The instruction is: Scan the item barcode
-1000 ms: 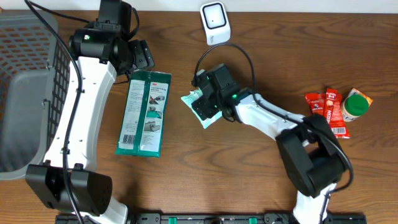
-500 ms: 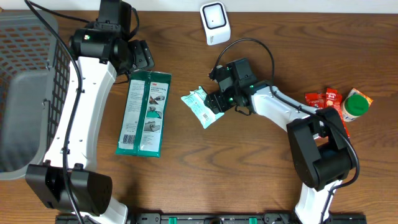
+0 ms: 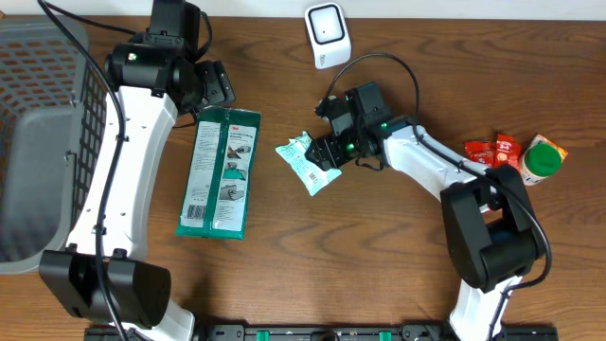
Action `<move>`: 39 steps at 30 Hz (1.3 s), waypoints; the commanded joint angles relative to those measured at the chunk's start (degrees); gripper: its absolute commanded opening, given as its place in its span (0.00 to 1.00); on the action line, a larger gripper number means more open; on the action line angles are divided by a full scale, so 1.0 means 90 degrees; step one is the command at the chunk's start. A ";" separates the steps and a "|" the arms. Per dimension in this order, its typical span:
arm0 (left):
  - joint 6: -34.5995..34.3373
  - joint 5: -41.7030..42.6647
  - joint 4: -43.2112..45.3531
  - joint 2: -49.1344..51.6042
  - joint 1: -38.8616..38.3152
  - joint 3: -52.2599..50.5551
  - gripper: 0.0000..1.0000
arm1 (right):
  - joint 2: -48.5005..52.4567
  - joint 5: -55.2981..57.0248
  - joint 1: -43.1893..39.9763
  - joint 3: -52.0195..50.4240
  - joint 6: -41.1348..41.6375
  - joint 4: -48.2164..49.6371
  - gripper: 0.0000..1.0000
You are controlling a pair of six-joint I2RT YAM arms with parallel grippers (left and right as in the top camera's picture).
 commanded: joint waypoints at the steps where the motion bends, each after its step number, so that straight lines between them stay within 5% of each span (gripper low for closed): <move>1: 0.0083 -0.0080 -0.0015 -0.0061 0.0022 0.0027 0.86 | -0.0185 0.0185 0.0270 0.0172 -0.0141 -0.0036 0.84; 11: 0.0083 -0.0080 -0.0015 -0.0061 0.0022 0.0027 0.86 | 0.0391 0.2438 0.1124 0.0175 -0.0714 0.0364 0.90; 18: 0.0083 -0.0080 -0.0015 -0.0061 0.0022 0.0027 0.86 | 0.0318 0.3344 0.0874 0.0175 0.0029 0.0112 0.79; 31: 0.0085 -0.0080 -0.0015 -0.0061 0.0022 0.0027 0.86 | -0.0709 0.3288 0.0374 0.0175 0.0100 -0.0891 0.83; 39: 0.0083 -0.0080 -0.0015 -0.0061 0.0022 0.0027 0.86 | -0.0748 0.1685 0.0058 0.0175 -0.0248 -0.0954 0.93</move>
